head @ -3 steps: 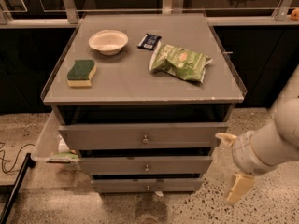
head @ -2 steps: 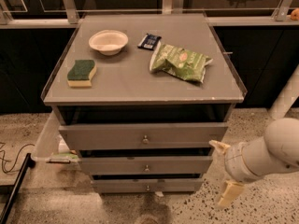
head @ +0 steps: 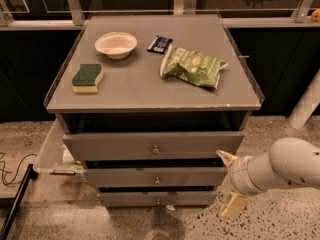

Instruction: Open middle drawer

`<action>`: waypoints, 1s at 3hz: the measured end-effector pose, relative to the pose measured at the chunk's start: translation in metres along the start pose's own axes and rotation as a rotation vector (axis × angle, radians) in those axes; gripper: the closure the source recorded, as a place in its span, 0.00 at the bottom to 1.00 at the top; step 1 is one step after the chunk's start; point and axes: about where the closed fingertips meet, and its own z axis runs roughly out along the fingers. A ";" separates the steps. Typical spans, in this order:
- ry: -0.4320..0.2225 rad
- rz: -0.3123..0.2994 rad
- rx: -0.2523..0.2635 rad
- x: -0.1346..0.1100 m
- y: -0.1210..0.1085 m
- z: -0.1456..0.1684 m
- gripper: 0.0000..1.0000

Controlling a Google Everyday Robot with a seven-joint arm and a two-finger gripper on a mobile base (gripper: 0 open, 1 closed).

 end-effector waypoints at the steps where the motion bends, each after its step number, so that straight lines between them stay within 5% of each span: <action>1: -0.018 -0.003 0.002 -0.002 0.003 0.000 0.00; 3: -0.118 -0.012 0.057 0.005 0.005 0.053 0.00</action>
Offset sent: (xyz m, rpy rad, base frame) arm 0.0075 0.0162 -0.0550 0.1172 -0.0600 -0.0030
